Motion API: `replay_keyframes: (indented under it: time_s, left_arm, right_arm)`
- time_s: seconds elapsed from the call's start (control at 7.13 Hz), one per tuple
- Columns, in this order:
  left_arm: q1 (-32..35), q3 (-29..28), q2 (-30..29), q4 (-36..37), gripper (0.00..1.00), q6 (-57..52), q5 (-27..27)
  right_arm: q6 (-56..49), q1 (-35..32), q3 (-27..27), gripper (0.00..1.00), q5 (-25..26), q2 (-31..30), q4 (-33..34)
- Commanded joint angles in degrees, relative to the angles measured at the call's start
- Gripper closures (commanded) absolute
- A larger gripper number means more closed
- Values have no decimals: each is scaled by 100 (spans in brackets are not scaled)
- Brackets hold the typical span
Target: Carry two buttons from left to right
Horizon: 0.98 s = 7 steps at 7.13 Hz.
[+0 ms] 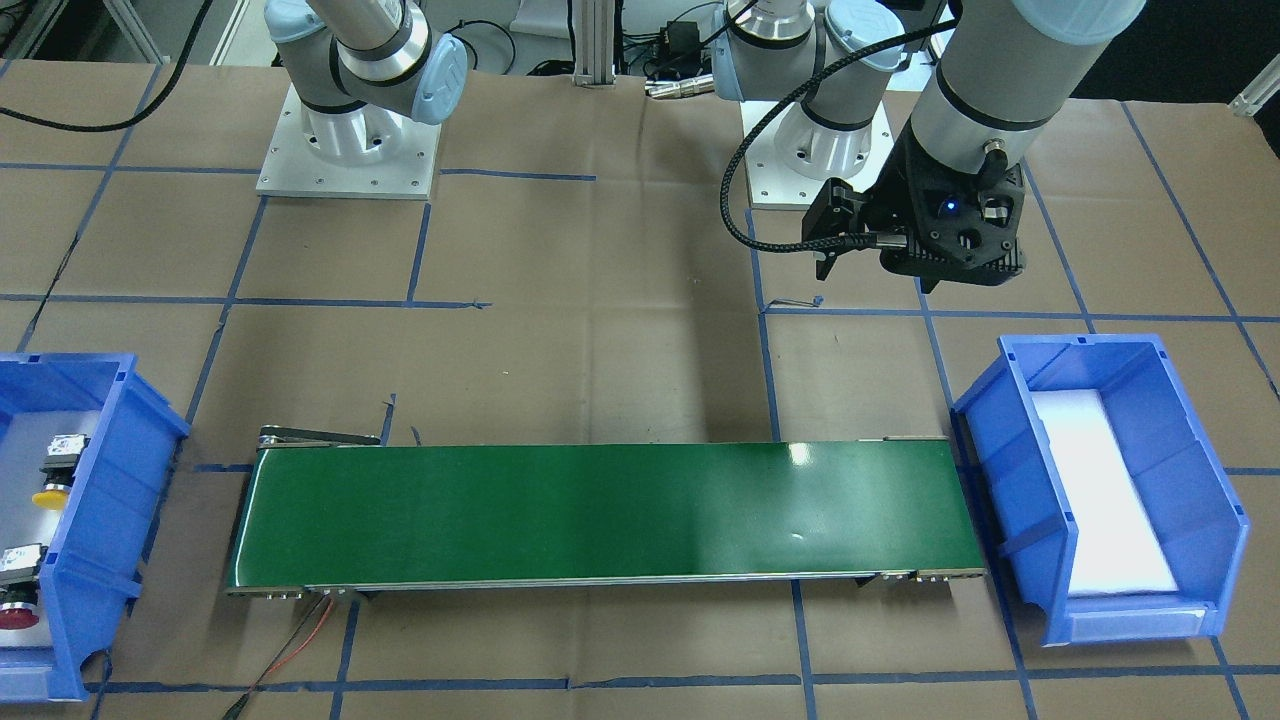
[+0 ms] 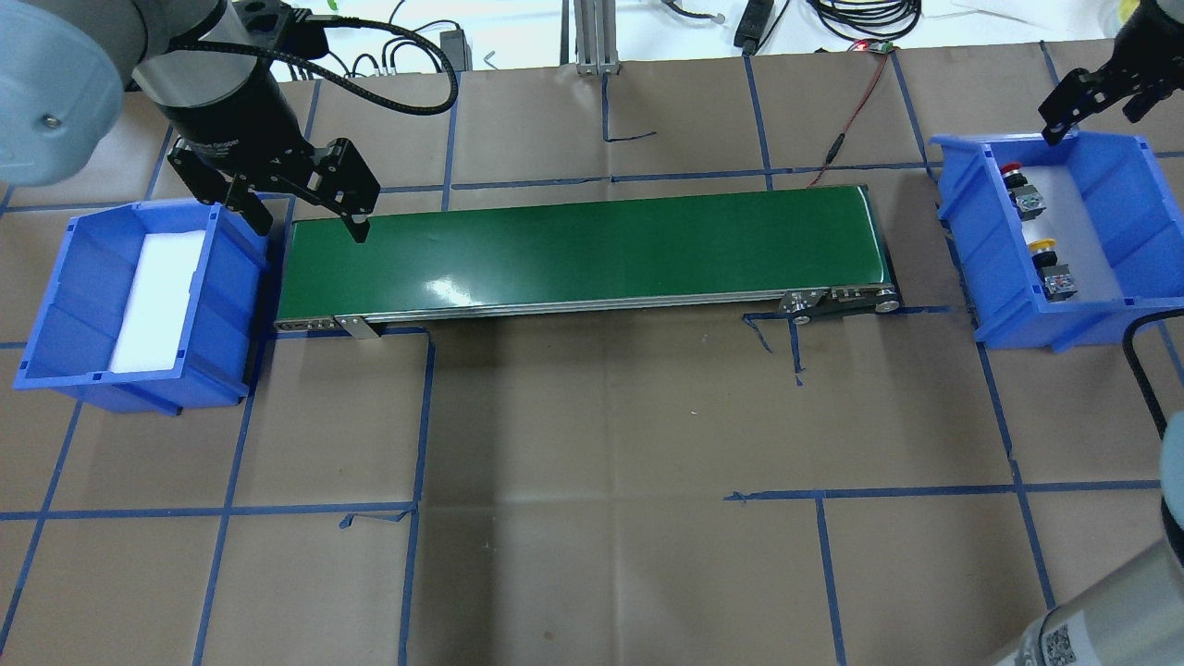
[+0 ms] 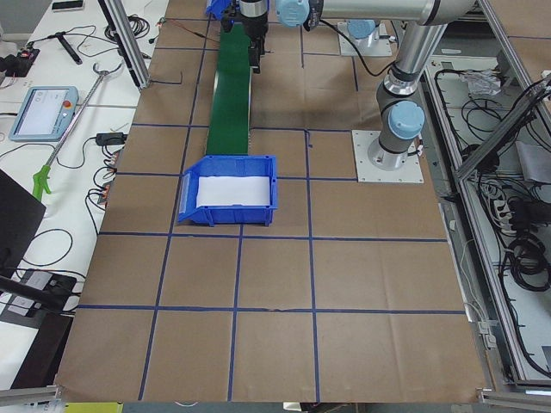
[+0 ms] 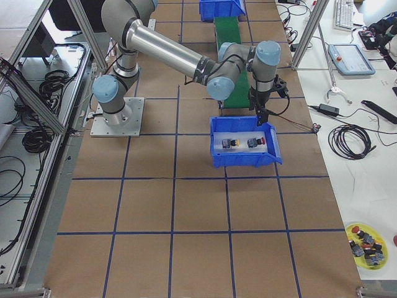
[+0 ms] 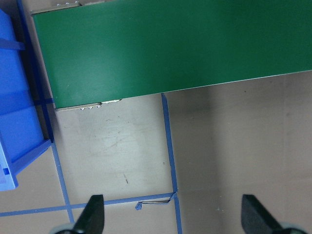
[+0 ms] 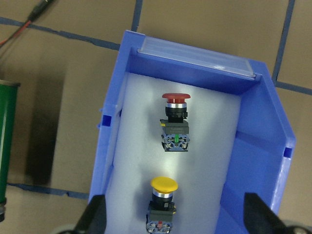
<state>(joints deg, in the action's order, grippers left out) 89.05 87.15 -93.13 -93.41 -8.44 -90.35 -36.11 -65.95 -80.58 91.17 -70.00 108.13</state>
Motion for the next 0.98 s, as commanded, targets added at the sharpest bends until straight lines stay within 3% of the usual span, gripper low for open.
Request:
replay_keyframes:
  time_s: [0.0, 0.28, 0.56, 0.84]
  left_arm:
    - [-19, 21, 23, 15, 0, -17, 0]
    - [-19, 21, 23, 41, 0, -17, 0]
    - [-19, 21, 31, 42, 0, -17, 0]
    - [-19, 21, 23, 42, 0, -17, 9]
  right_arm:
    - [661, -145, -517, 0, -599, -1167, -160]
    - [2373, -767, -1063, 0, -575, -1856, -502]
    - [3884, -1645, -1126, 0, -617, -2157, -1003]
    - [4006, -2726, -1126, 0, -539, -2106, -1004]
